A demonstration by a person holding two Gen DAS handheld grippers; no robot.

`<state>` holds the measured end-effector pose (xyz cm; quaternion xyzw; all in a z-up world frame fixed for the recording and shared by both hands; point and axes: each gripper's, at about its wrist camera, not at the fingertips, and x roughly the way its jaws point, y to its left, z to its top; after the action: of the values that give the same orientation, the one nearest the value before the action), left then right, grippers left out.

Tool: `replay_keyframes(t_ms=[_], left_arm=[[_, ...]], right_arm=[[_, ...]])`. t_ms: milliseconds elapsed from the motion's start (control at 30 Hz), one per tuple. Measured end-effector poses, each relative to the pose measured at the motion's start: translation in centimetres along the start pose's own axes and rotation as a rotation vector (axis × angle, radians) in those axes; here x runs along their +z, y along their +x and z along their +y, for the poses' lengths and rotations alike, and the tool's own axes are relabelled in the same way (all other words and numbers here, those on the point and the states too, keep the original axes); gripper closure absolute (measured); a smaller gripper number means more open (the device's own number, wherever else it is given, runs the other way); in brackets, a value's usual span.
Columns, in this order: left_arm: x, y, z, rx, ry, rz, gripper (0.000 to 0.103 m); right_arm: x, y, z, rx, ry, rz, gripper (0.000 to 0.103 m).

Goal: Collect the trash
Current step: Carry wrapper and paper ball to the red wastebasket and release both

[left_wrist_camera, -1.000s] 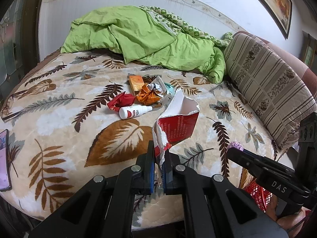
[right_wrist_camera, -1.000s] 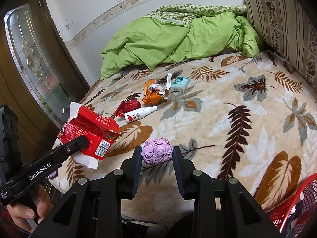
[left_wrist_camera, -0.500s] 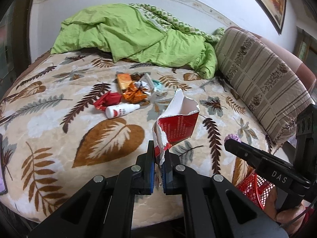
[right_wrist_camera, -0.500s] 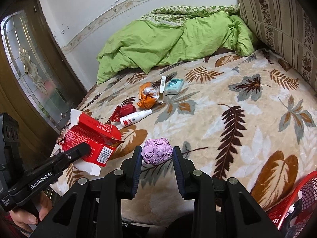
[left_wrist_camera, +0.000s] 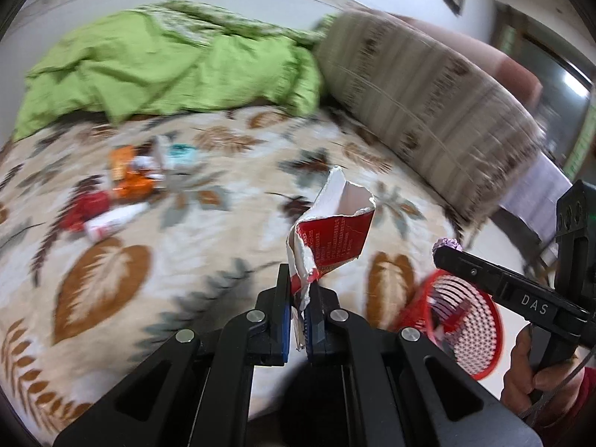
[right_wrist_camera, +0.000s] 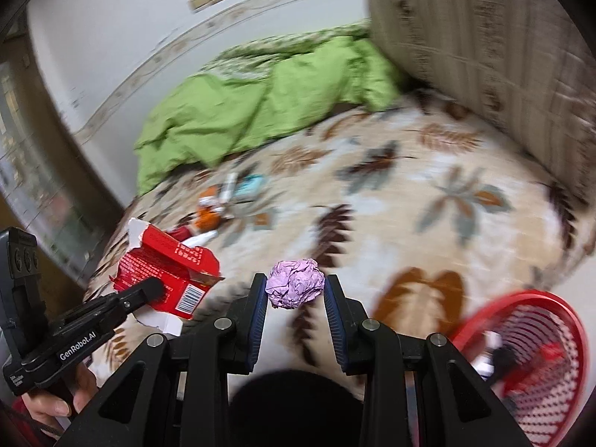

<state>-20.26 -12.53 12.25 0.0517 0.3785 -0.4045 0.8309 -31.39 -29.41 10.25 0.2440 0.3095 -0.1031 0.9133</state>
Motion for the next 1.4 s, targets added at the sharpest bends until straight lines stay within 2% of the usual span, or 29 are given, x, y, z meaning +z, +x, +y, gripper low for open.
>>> replay_keyframes(t_ms=[367, 533, 700, 833, 1033, 1100, 1233, 1300, 1400], left_arm=[[0.5, 5.0, -10.6, -0.231, 0.15, 0.134, 0.098], [-0.2, 6.3, -14.5, -0.28, 0.228, 0.17, 0.098], [-1.4, 7.4, -17.6, -0.318, 0.309, 0.214, 0.098], [-2.1, 7.8, -18.5, -0.332, 0.344, 0.235, 0.097], [-2.0, 7.7, -18.1, -0.321, 0.337, 0.216, 0.076], [-1.8, 7.6, -17.8, -0.316, 0.327, 0.207, 0.065], [-1.6, 7.2, -17.3, -0.305, 0.316, 0.192, 0.064], [-1.5, 7.0, -16.9, -0.296, 0.305, 0.184, 0.059], [-1.3, 6.9, -16.2, -0.282, 0.286, 0.177, 0.057]], right_arm=[[-1.7, -7.3, -10.6, -0.214, 0.182, -0.038, 0.07], [-2.6, -9.5, -13.4, -0.262, 0.244, -0.045, 0.07], [-3.2, -9.8, -14.7, -0.283, 0.27, -0.031, 0.07], [-3.8, -9.7, -15.6, -0.288, 0.295, -0.011, 0.069], [-4.2, -9.7, -16.1, -0.301, 0.314, 0.003, 0.065], [-3.9, -9.7, -15.9, -0.302, 0.302, 0.004, 0.062], [-3.6, -9.7, -15.4, -0.305, 0.295, -0.002, 0.058], [-3.4, -9.6, -15.1, -0.303, 0.288, -0.001, 0.057], [-3.3, -9.2, -14.7, -0.303, 0.276, 0.003, 0.054]])
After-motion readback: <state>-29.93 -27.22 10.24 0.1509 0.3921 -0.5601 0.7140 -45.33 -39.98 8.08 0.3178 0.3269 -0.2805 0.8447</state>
